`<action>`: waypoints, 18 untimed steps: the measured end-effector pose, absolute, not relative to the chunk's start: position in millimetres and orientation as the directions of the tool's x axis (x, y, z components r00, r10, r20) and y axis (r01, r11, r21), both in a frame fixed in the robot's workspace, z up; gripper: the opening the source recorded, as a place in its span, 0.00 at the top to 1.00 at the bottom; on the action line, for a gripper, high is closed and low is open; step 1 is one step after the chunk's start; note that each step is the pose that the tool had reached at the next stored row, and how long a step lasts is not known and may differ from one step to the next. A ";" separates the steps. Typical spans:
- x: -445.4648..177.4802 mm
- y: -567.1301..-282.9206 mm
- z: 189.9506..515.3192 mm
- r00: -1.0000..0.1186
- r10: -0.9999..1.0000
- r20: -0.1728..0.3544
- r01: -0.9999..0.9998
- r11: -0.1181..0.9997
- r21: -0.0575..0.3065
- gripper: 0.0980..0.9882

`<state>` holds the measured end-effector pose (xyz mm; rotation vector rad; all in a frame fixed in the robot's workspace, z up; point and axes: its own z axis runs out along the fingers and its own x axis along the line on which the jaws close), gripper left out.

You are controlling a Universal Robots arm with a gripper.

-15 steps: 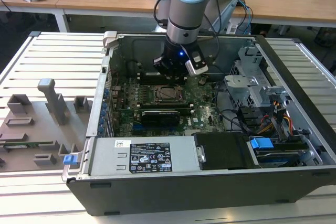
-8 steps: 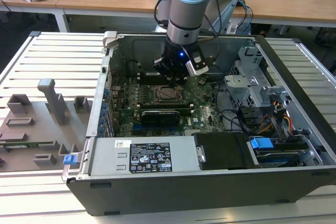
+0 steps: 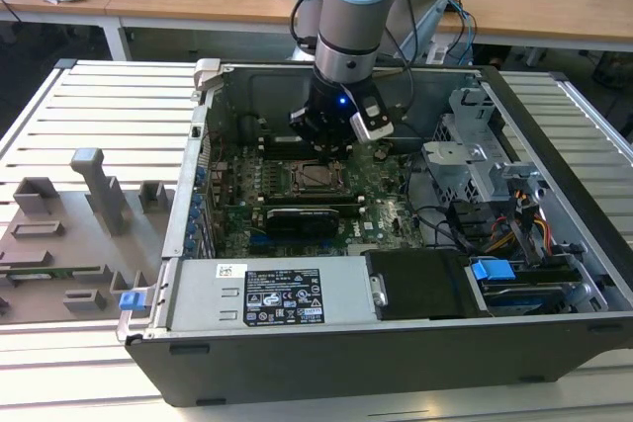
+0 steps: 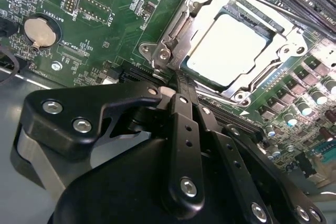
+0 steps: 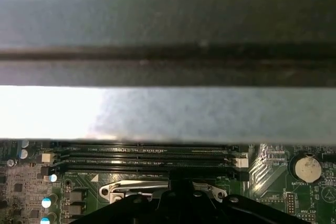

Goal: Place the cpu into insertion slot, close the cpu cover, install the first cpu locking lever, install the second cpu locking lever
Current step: 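Install the first cpu locking lever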

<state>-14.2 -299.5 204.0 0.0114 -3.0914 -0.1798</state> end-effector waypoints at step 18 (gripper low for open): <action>-48.3 -299.5 210.4 -0.999 -0.010 0.037 -0.006 0.993 0.121 0.99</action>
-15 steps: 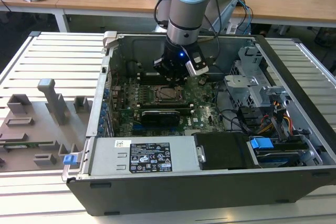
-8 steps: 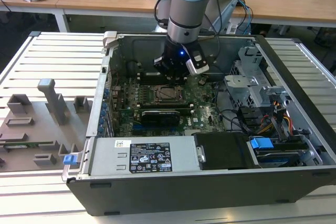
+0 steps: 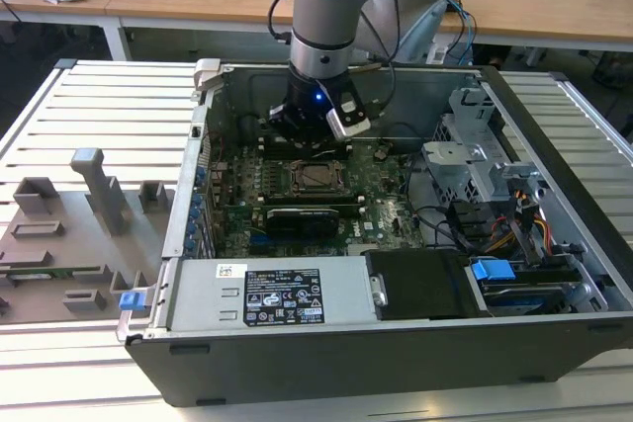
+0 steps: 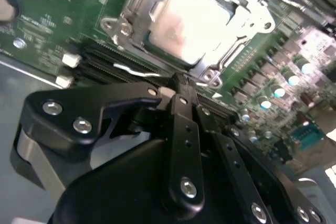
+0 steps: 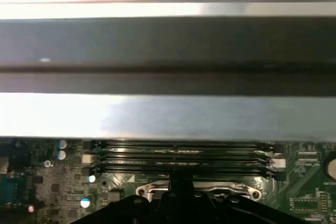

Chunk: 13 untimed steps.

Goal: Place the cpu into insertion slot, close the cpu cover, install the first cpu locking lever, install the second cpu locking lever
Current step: 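Install the first cpu locking lever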

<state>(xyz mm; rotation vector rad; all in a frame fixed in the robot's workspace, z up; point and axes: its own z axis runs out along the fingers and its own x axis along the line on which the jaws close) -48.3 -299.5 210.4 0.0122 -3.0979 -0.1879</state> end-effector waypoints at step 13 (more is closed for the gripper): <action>-39.0 -297.2 210.4 -0.999 -0.010 0.039 -0.004 0.990 0.139 0.99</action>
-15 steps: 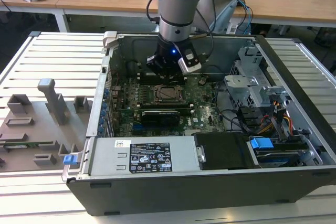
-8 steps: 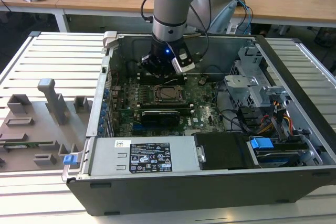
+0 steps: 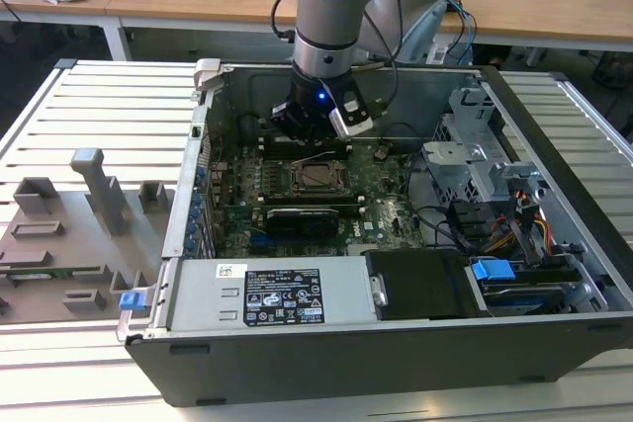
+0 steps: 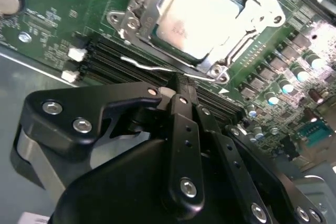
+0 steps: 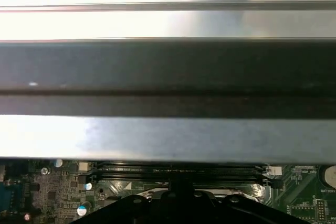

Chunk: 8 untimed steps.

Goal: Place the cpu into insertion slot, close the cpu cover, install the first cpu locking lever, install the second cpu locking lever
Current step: 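Install the first cpu locking lever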

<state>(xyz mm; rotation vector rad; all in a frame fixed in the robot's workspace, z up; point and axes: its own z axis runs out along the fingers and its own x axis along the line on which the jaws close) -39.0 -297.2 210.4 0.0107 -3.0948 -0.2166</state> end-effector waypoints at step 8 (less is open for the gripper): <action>-12.1 -295.7 210.3 -0.999 -0.010 0.048 -0.003 0.990 0.141 0.99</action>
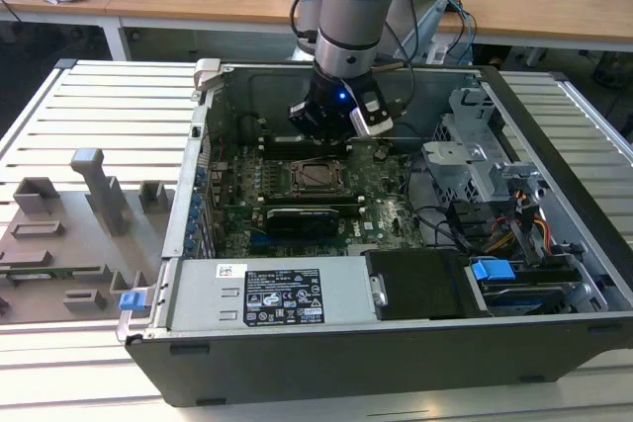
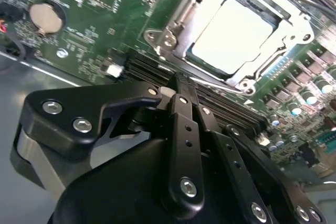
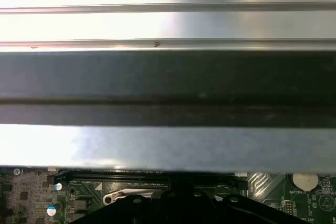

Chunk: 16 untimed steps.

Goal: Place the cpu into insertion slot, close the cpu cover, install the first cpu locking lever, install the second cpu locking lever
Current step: 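Install the first cpu locking lever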

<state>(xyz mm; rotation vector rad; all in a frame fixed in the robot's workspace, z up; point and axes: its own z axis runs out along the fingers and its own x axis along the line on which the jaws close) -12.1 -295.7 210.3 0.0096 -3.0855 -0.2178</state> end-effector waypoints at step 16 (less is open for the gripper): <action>-7.1 -298.5 205.0 -0.998 -0.010 0.054 -0.002 0.990 0.140 0.99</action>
